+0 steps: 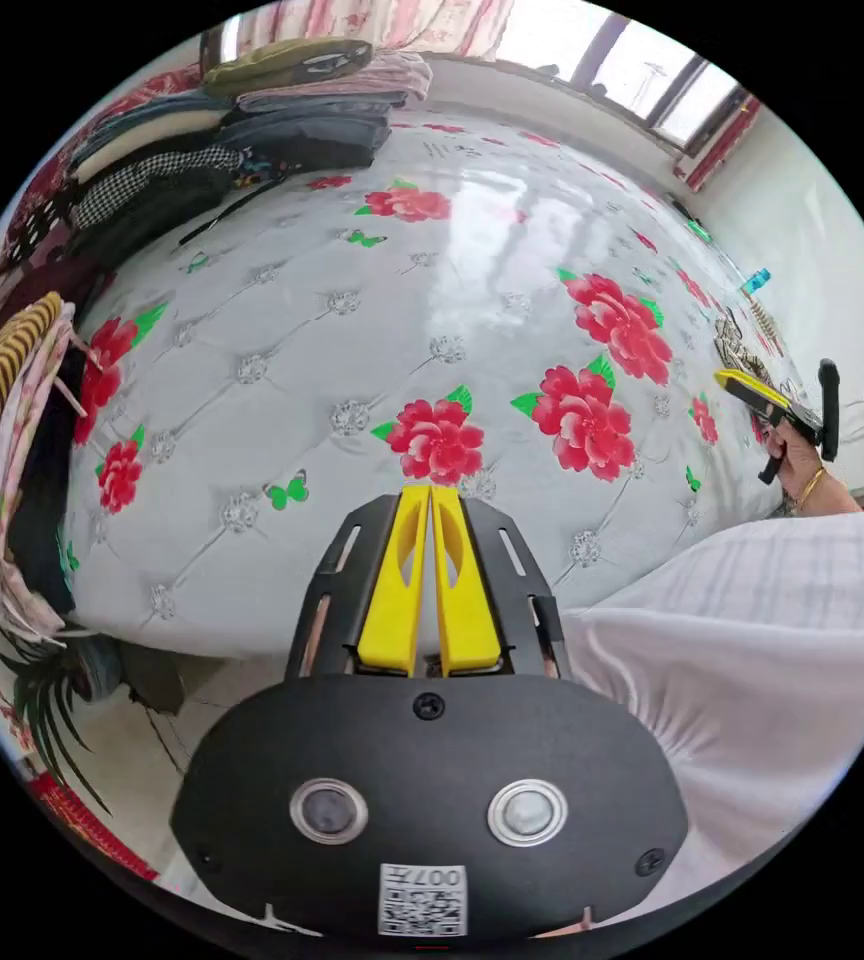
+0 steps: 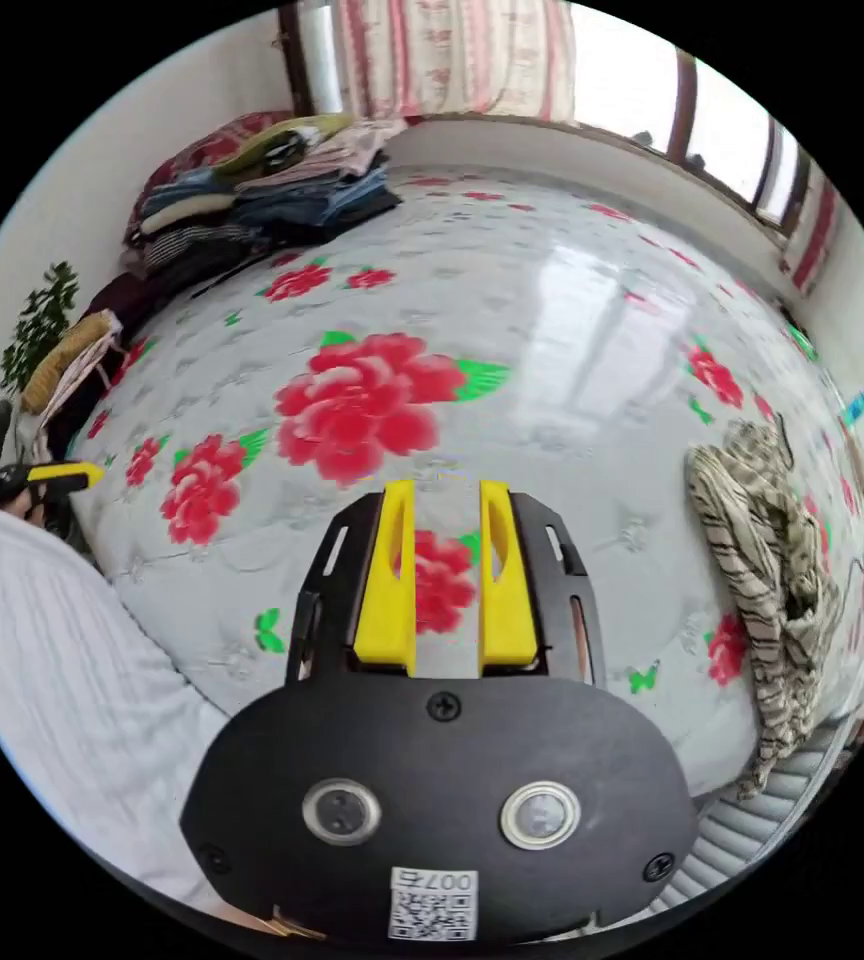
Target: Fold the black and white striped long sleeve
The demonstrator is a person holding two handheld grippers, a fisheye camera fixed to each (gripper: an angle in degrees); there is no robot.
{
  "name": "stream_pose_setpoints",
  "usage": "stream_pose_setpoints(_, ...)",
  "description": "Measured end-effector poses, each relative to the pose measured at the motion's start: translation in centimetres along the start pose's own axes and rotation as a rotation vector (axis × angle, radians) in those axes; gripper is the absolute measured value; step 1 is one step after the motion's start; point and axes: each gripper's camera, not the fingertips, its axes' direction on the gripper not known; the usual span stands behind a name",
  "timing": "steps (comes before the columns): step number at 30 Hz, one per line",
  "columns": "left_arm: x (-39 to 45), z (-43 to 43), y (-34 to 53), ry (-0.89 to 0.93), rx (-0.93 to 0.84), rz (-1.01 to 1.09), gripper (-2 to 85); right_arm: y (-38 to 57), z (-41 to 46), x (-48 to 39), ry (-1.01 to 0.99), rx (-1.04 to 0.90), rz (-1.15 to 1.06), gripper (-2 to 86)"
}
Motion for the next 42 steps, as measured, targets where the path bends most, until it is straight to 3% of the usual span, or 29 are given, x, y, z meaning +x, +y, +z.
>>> stream_pose_setpoints(4, 0.1, 1.8, 1.1, 0.087, 0.014, -0.173, -1.0, 2.0, -3.9, 17.2, 0.25, -0.011, 0.215, 9.9)
stream_pose_setpoints(7, 1.8, 2.9, 0.7, 0.107, 0.023, -0.226, -1.0, 1.6, -4.2, 25.0, 0.332, -0.047, 0.279, 9.6)
stream_pose_setpoints(13, 5.8, 3.9, -1.0, 0.092, 0.031, -0.194, -1.0, -1.2, 4.3, 31.6, 0.234, -0.288, 0.331, 3.3)
stream_pose_setpoints(15, 5.8, 3.9, -1.0, 0.106, 0.038, -0.211, -1.0, -2.3, 4.3, 31.2, 0.244, -0.224, 0.349, 1.3)
stream_pose_setpoints(17, 5.3, 3.9, -0.8, 0.133, 0.037, -0.228, -1.0, -4.0, 5.3, 30.1, 0.246, -0.25, 0.348, 0.5)
stream_pose_setpoints(20, 4.7, 3.6, -0.2, 0.128, 0.047, -0.225, -1.0, -7.0, 4.5, 24.3, 0.047, -0.147, 0.238, 0.0)
stream_pose_setpoints(26, 3.1, 2.2, 0.7, 0.155, 0.098, -0.222, -0.4, -9.8, 2.1, -1.1, -0.478, 0.019, -0.205, -0.1)
stream_pose_setpoints(28, 2.2, 1.6, 1.0, 0.175, 0.117, -0.232, 0.4, -10.6, 1.6, -10.9, -0.769, -0.008, -0.428, 0.2)
stream_pose_setpoints(30, 1.1, 0.9, 1.7, 0.187, 0.14, -0.242, 2.0, -11.1, 0.7, -16.5, -0.863, -0.065, -0.64, 0.6)
stream_pose_setpoints(33, -1.1, 0.0, 3.2, 0.2, 0.159, -0.276, 4.9, -11.5, -1.1, -18.7, -0.755, 0.0, -0.764, 2.0)
stream_pose_setpoints(42, -5.1, -2.3, 6.3, 0.189, 0.193, -0.296, 8.9, -19.8, 1.3, -10.2, -0.393, 0.015, -0.559, 9.3)
